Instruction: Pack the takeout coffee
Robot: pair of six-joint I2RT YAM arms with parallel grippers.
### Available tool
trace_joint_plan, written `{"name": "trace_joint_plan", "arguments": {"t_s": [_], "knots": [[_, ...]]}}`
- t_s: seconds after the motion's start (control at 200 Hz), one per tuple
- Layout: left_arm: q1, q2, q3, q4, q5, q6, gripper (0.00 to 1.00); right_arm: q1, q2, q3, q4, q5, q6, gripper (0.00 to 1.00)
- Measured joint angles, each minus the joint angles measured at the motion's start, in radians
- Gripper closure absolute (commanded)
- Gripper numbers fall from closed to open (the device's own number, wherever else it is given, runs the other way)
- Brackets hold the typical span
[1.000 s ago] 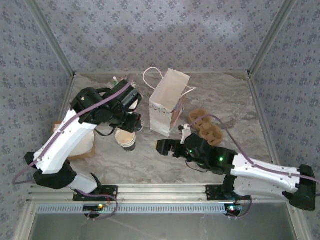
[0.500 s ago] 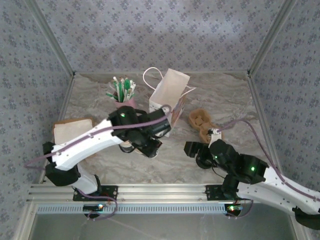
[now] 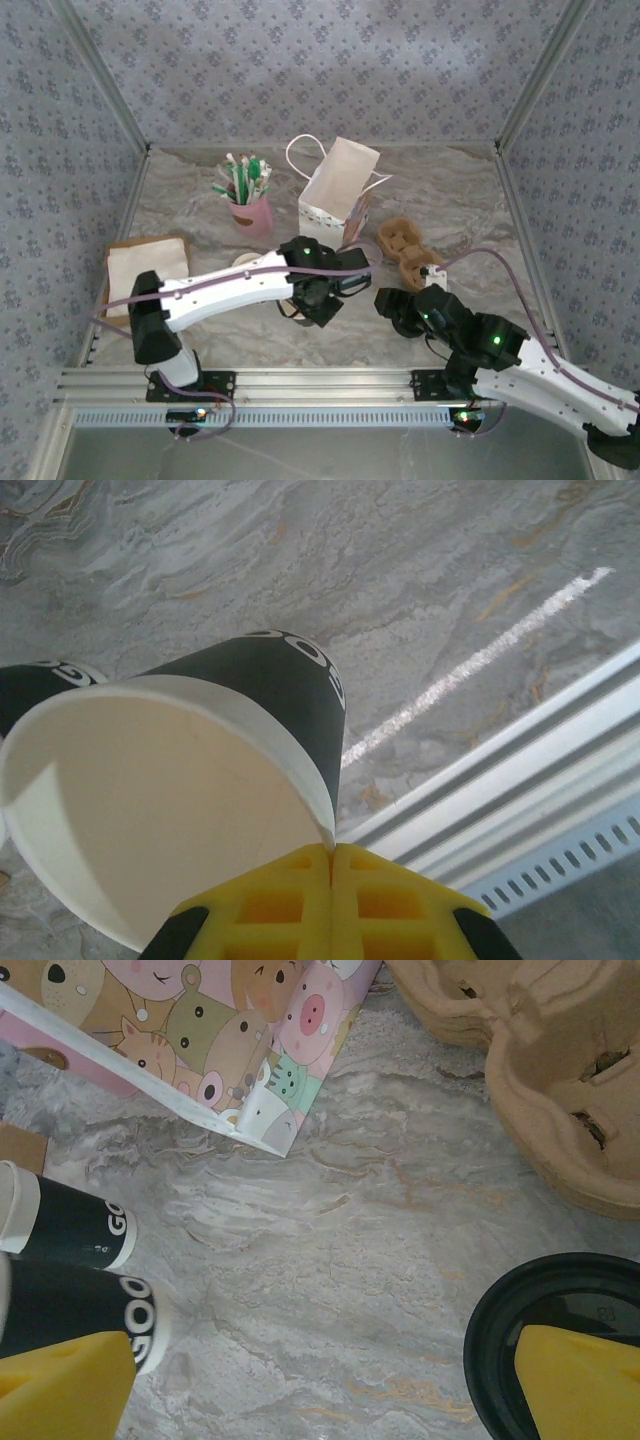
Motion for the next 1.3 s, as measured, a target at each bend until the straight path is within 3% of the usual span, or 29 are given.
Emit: {"name": "trace_joint_plan", "arguments": {"t_s": [0.225,0.525,0.76,0.919,1.089,1.299], "knots": [[0.000,0.080,0.000,0.049,-0.019,0.001,1.00,-0.021,0.001,0.000,0.000,-0.016,0.000,0.00],[0.000,0.095,-0.002,0.075,-0.037,0.006,0.66,-0.042,0.017,0.000,0.000,-0.045,-0.001,0.00],[0.001,0.076,-0.003,0.074,-0.037,0.001,0.53,-0.047,0.029,0.006,-0.001,-0.065,-0.005,0.00],[0.024,-0.069,-0.031,0.071,-0.042,-0.025,0.42,-0.047,0.029,0.022,-0.007,-0.072,-0.013,0.00],[0.150,-0.329,-0.136,0.072,-0.042,-0.061,0.34,-0.047,0.056,0.067,-0.023,-0.087,-0.050,0.00],[0.404,-0.526,-0.274,0.070,-0.004,-0.063,0.36,-0.037,0.187,0.172,-0.043,-0.105,-0.124,0.00]]}}
